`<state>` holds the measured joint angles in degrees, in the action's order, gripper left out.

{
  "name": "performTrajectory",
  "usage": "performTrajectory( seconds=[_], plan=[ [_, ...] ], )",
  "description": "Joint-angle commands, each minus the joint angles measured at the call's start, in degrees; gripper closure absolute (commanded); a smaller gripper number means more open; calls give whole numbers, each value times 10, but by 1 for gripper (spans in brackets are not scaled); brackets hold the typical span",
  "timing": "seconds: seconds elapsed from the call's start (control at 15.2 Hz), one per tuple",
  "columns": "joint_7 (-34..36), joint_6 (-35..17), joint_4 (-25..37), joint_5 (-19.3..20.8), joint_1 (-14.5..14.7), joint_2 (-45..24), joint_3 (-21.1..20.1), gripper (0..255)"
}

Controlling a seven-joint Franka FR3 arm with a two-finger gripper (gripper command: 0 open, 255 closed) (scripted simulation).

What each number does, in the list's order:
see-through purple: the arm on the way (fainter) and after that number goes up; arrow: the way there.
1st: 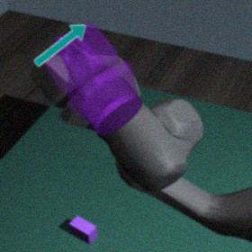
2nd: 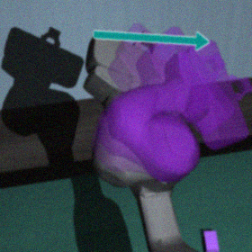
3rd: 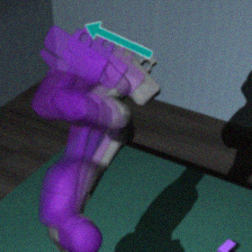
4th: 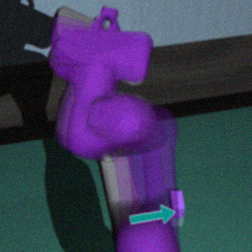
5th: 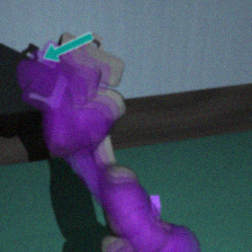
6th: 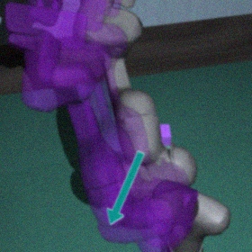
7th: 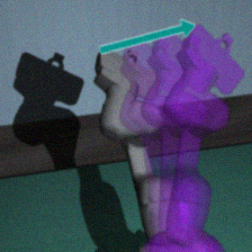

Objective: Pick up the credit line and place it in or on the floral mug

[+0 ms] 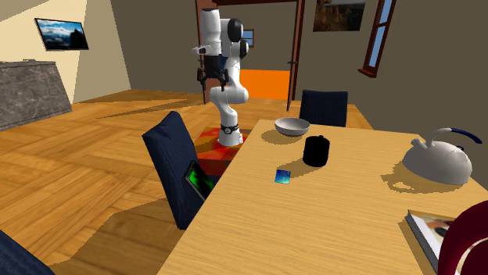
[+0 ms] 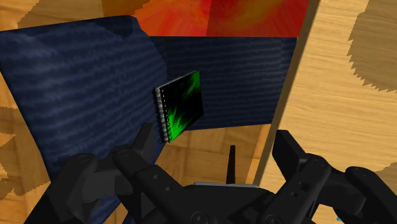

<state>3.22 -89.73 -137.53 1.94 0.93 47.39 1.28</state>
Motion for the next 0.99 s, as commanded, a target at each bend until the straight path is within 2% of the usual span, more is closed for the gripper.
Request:
performTrajectory(
  seconds=[0.0,0.53,0.92],
  plan=[
    [0,0,0,0,0,0,0,0],
    [86,-124,-2,-40,21,-106,-72,0],
    [150,-208,31,-49,29,-210,-123,0]
  ],
)
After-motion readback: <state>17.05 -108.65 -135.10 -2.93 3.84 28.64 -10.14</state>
